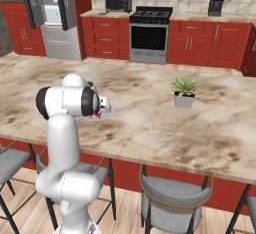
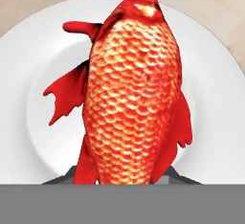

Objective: Take the fish from the fridge and place it on the digital scale on the counter by the fridge. Wait a few seconds for a reading, then move it to the plate on the dining counter.

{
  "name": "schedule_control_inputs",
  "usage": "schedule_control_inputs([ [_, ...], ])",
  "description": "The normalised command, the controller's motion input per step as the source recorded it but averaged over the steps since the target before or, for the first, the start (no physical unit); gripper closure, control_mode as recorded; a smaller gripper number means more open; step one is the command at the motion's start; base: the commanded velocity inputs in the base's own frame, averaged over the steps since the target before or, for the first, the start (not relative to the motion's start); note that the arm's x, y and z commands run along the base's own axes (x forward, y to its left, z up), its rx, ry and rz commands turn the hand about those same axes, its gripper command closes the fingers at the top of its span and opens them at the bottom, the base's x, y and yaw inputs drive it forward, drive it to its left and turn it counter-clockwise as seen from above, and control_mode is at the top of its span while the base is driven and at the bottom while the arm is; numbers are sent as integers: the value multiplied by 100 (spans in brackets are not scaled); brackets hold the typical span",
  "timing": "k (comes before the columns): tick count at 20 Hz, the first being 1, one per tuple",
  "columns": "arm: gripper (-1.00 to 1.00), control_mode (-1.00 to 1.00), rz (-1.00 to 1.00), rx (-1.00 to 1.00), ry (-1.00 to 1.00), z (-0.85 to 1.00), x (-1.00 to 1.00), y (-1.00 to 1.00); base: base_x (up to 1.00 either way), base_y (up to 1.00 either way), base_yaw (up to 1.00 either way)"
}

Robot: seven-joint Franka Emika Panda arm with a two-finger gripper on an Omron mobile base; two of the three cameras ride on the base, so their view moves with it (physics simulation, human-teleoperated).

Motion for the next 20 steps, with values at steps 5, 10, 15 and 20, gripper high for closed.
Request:
schedule_control_inputs([
  [5, -100, -100, 0, 0, 0, -26, 36, 5, 0, 0, 0],
  [10, -100, -100, 0, 0, 0, -12, 35, 2, 0, 0, 0],
  [15, -100, -100, 1, 0, 0, -4, 17, 0, 0, 0, 0],
  [20, -100, -100, 0, 0, -10, 36, -44, 0, 0, 0, 0],
])
